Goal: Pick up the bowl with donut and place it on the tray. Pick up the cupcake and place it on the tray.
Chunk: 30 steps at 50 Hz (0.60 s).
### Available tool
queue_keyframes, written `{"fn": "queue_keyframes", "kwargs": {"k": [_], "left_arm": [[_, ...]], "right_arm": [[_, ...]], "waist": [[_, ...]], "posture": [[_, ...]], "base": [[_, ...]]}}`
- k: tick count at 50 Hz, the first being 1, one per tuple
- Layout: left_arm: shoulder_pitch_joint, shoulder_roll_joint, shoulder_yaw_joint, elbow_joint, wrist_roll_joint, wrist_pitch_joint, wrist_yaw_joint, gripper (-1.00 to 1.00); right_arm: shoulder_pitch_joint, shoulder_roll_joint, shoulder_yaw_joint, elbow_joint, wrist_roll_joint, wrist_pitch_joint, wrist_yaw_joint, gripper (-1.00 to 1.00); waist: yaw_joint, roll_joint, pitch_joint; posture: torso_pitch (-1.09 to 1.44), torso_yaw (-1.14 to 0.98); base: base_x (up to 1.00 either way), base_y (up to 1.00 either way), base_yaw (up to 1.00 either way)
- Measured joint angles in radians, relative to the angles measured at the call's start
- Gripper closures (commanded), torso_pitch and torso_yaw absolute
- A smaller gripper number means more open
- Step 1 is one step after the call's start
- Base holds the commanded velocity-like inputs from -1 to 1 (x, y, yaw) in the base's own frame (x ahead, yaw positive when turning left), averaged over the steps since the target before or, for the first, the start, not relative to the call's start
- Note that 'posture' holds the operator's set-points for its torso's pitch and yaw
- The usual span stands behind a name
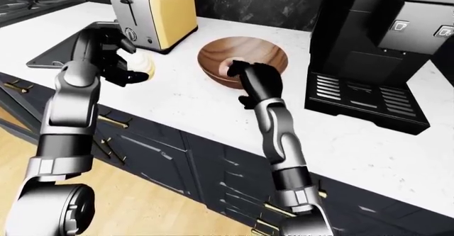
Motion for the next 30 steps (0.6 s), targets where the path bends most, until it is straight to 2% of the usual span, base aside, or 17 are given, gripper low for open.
{"fn": "queue_keyframes", "kwargs": {"k": [2, 11, 14, 17, 22, 30], "left_arm": [[0.001, -0.001, -0.001, -0.002, 0.000, -0.001, 0.000, 1.00], [0.011, 0.006, 0.006, -0.029, -0.006, 0.006, -0.007, 1.00], [0.013, 0.008, 0.007, -0.034, -0.007, 0.009, -0.007, 1.00], [0.015, 0.006, 0.005, -0.041, -0.006, 0.014, -0.007, 1.00], [0.020, 0.005, 0.006, -0.046, -0.010, 0.009, -0.008, 1.00], [0.034, 0.010, 0.010, -0.084, -0.012, 0.027, -0.015, 1.00]], "right_arm": [[-0.002, 0.001, 0.000, 0.012, -0.002, 0.000, -0.009, 0.12], [-0.018, 0.002, 0.002, 0.041, -0.008, 0.004, -0.049, 0.62], [-0.017, 0.002, 0.003, 0.041, -0.009, 0.007, -0.061, 0.87], [-0.019, 0.001, 0.001, 0.041, -0.015, 0.008, -0.084, 1.00], [-0.009, -0.003, -0.006, 0.021, -0.014, 0.015, -0.099, 1.00], [0.035, -0.012, -0.016, -0.091, 0.003, 0.031, -0.041, 1.00]], "waist": [[0.001, 0.000, -0.001], [0.003, 0.001, -0.003], [0.004, 0.001, -0.005], [0.005, 0.002, -0.007], [0.005, 0.002, -0.007], [0.004, 0.002, 0.001]], "posture": [[0.00, 0.00], [0.00, 0.00], [0.00, 0.00], [0.00, 0.00], [0.00, 0.00], [0.00, 0.00]], "base": [[0.00, 0.00, 0.00], [0.00, 0.00, 0.00], [0.00, 0.00, 0.00], [0.00, 0.00, 0.00], [0.00, 0.00, 0.00], [0.00, 0.00, 0.00]]}}
